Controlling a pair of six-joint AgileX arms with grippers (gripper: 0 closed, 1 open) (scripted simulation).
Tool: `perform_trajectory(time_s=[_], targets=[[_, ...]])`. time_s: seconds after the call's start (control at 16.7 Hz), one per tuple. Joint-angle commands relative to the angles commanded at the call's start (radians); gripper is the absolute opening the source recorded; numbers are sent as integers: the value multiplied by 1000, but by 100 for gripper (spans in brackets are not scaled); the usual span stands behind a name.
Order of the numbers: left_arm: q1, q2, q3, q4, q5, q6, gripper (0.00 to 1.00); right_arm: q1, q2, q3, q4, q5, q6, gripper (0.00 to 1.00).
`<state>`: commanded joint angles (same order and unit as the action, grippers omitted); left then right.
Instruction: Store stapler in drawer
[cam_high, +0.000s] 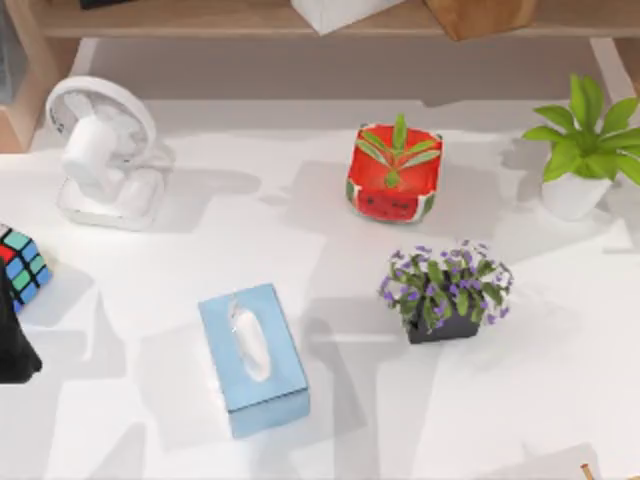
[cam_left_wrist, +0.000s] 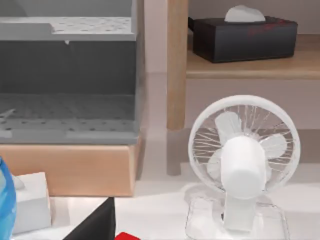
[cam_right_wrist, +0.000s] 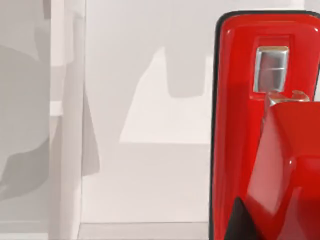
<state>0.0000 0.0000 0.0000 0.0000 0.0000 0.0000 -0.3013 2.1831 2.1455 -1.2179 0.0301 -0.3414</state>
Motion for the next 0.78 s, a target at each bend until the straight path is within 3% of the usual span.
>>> perform_trajectory(time_s=[0.78], targets=[[0,0,0,0,0,0,100,-82,375,316,-242,-28,-23,0]])
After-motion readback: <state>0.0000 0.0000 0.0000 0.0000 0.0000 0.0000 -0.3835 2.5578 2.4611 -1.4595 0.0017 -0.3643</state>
